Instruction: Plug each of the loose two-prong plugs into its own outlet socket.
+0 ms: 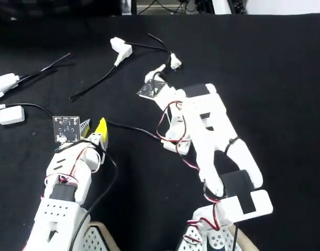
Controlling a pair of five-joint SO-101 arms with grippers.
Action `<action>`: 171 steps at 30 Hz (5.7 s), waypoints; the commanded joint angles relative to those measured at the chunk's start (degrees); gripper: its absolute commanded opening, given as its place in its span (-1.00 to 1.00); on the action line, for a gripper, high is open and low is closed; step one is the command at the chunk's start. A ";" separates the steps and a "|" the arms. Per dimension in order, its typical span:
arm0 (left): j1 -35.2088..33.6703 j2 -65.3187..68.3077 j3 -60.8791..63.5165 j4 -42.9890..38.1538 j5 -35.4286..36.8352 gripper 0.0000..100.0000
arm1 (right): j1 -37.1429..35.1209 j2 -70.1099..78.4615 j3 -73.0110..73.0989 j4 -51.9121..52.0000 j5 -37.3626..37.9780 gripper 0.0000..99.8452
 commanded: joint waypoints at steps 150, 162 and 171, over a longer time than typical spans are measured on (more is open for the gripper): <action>-25.80 95.03 -90.33 39.21 23.03 -0.91 | 38.86 76.26 -99.21 24.79 -49.93 -0.60; -25.27 94.68 -92.18 39.74 22.77 -0.94 | 38.86 76.26 -99.21 24.70 -49.93 -0.60; -20.35 94.68 -104.57 49.41 22.68 -0.94 | 38.86 76.26 -99.30 24.70 -49.93 -0.60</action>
